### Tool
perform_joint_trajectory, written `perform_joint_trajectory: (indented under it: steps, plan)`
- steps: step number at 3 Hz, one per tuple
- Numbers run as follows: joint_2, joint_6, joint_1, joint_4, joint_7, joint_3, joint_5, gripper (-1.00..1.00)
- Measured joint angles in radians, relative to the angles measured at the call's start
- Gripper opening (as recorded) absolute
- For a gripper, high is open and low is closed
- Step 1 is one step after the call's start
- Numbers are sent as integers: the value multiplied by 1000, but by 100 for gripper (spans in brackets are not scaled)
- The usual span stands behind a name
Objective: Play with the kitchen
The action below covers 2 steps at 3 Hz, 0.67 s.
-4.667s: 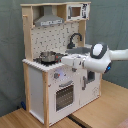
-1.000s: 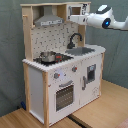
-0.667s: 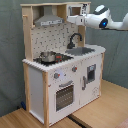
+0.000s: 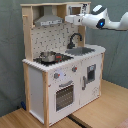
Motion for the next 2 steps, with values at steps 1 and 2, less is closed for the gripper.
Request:
perform_joint_trajectory:
  steps: [1,2]
  plan:
    - [0,0,-1,0,0,1,0,-100]
    - [-3,104,16,-6,0,-47,1,-100]
